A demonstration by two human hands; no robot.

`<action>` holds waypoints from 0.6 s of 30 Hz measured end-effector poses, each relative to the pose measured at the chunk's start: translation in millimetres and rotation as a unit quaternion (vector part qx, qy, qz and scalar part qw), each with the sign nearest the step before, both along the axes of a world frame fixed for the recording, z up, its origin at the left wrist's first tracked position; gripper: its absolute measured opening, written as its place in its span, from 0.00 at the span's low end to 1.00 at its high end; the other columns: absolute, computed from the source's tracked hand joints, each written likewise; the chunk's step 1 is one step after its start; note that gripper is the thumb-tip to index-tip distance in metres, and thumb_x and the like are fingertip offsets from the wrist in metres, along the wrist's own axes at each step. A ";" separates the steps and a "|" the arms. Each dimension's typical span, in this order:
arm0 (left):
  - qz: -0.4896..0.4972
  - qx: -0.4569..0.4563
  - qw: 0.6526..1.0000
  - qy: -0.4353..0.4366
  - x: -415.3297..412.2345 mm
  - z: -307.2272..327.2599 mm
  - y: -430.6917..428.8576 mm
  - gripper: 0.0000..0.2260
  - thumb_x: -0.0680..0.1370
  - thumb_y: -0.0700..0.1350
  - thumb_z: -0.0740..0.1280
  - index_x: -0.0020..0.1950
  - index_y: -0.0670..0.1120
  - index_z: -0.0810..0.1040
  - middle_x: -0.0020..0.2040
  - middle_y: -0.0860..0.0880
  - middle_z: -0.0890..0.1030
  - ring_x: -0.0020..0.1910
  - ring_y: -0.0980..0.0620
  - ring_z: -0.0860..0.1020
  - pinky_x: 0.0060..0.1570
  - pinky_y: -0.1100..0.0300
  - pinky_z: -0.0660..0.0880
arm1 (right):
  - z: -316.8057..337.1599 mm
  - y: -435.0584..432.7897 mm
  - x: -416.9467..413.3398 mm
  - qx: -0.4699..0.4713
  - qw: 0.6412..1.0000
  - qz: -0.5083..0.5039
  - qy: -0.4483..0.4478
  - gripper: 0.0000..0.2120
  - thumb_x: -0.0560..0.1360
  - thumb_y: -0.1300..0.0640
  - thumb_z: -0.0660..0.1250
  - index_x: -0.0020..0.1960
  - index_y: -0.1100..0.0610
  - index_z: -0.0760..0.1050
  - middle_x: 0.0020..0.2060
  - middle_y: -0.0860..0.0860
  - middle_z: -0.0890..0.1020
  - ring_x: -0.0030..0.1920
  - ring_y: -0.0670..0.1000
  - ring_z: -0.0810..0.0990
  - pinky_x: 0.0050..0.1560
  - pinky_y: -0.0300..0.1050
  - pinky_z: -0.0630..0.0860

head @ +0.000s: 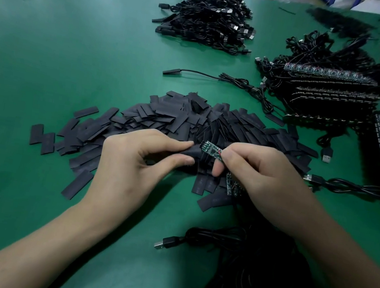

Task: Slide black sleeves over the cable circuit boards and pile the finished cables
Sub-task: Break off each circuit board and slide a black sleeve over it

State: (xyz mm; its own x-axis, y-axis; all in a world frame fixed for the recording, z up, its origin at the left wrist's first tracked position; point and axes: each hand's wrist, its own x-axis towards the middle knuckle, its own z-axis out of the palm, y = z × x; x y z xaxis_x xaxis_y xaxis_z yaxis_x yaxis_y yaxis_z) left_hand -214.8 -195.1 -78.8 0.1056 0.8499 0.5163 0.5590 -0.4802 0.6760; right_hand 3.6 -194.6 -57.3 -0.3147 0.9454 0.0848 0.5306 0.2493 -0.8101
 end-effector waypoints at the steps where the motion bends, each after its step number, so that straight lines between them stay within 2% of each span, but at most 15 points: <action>1: -0.001 0.000 1.000 0.001 -0.1 -0.2 0.3 0.09 0.72 0.47 0.77 0.52 0.48 0.88 0.44 0.56 0.86 0.43 0.60 0.83 0.47 0.59 0.79 | 0.8 -0.1 -0.4 -0.001 1.000 0.000 -0.002 0.17 0.84 0.52 0.61 0.39 0.52 0.81 0.22 0.45 0.62 0.24 0.44 0.61 0.27 0.40 0.58; 11: 0.006 0.003 1.000 0.014 -1.3 -1.3 0.9 0.09 0.73 0.48 0.77 0.51 0.48 0.88 0.44 0.56 0.86 0.44 0.60 0.83 0.46 0.58 0.79 | 3.2 -0.4 0.2 -0.014 1.000 0.007 -0.006 0.18 0.83 0.52 0.61 0.37 0.53 0.80 0.21 0.44 0.61 0.23 0.44 0.60 0.27 0.38 0.57; 13: 0.006 0.011 1.000 0.028 -1.6 -1.4 0.9 0.08 0.73 0.47 0.77 0.51 0.47 0.88 0.44 0.55 0.86 0.44 0.59 0.83 0.44 0.57 0.78 | 3.6 -0.6 0.7 -0.015 1.000 0.013 -0.018 0.18 0.83 0.51 0.61 0.37 0.52 0.80 0.21 0.45 0.62 0.24 0.45 0.61 0.27 0.39 0.58; 18: -0.004 0.052 0.995 0.081 -6.2 -1.8 3.6 0.09 0.74 0.46 0.77 0.53 0.46 0.87 0.43 0.52 0.85 0.41 0.58 0.81 0.46 0.62 0.77 | 3.6 0.9 1.4 -0.021 0.998 0.029 -0.051 0.17 0.82 0.50 0.61 0.38 0.51 0.80 0.21 0.44 0.65 0.24 0.44 0.63 0.28 0.40 0.61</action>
